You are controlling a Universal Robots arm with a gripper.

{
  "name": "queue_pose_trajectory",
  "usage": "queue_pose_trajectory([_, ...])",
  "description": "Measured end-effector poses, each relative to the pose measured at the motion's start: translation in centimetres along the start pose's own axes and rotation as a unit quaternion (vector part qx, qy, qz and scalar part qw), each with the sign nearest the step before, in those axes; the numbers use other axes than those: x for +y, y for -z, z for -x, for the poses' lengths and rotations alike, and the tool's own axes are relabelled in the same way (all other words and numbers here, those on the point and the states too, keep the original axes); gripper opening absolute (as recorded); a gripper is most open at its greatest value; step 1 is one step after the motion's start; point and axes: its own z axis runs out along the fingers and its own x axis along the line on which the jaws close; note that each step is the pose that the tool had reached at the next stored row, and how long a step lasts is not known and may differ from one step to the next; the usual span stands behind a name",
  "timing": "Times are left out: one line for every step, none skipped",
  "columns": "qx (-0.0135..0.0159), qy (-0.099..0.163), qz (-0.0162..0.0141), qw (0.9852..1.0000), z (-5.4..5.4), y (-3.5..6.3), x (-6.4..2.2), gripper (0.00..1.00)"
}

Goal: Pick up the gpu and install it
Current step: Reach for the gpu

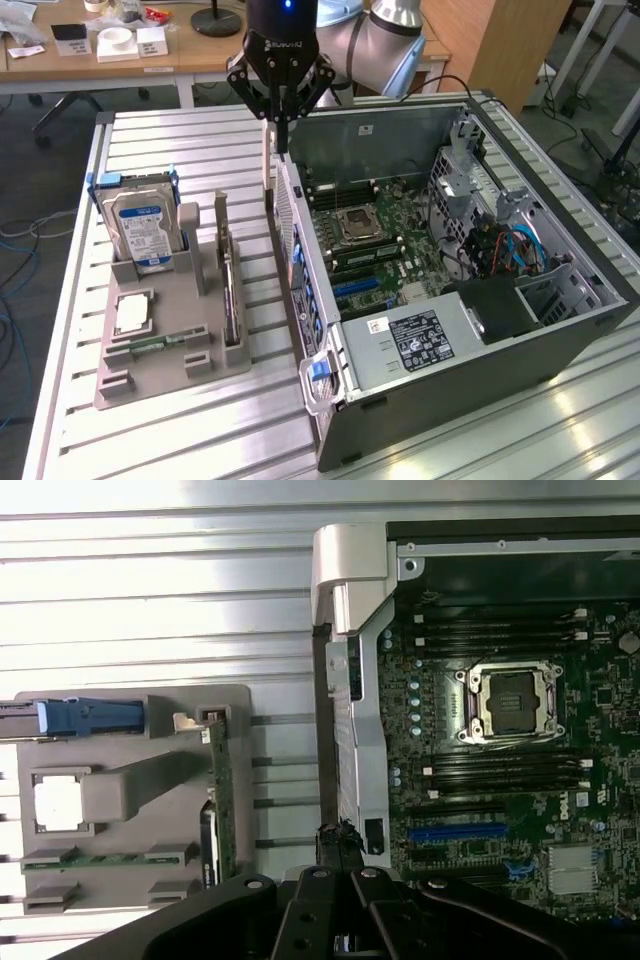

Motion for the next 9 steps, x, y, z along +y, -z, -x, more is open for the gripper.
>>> queue_pose_trajectory([0.0, 0.0, 0.0, 1.0, -0.1, 0.0, -0.01, 0.11])
queue_pose_trajectory([0.0, 0.0, 0.0, 1.0, -0.2, 0.01, -0.02, 0.11])
queue_pose_trajectory([0.0, 0.0, 0.0, 1.0, -0.4, 0.01, -0.03, 0.11])
queue_pose_trajectory([0.0, 0.0, 0.0, 1.0, -0.5, 0.01, -0.04, 0.11])
queue_pose_trajectory([-0.0001, 0.0, 0.0, 1.0, -0.6, 0.01, -0.05, 0.11])
queue_pose_trajectory([0.0, 0.0, 0.0, 1.0, -0.7, 0.02, -0.06, 0.11])
queue_pose_trajectory([0.0, 0.0, 0.0, 1.0, -0.9, 0.02, -0.06, 0.11])
queue_pose_trajectory([0.0, 0.0, 0.0, 1.0, -1.0, 0.03, -0.07, 0.11])
queue_pose_trajectory([-0.0001, 0.0, 0.0, 1.0, -1.1, 0.03, -0.08, 0.11])
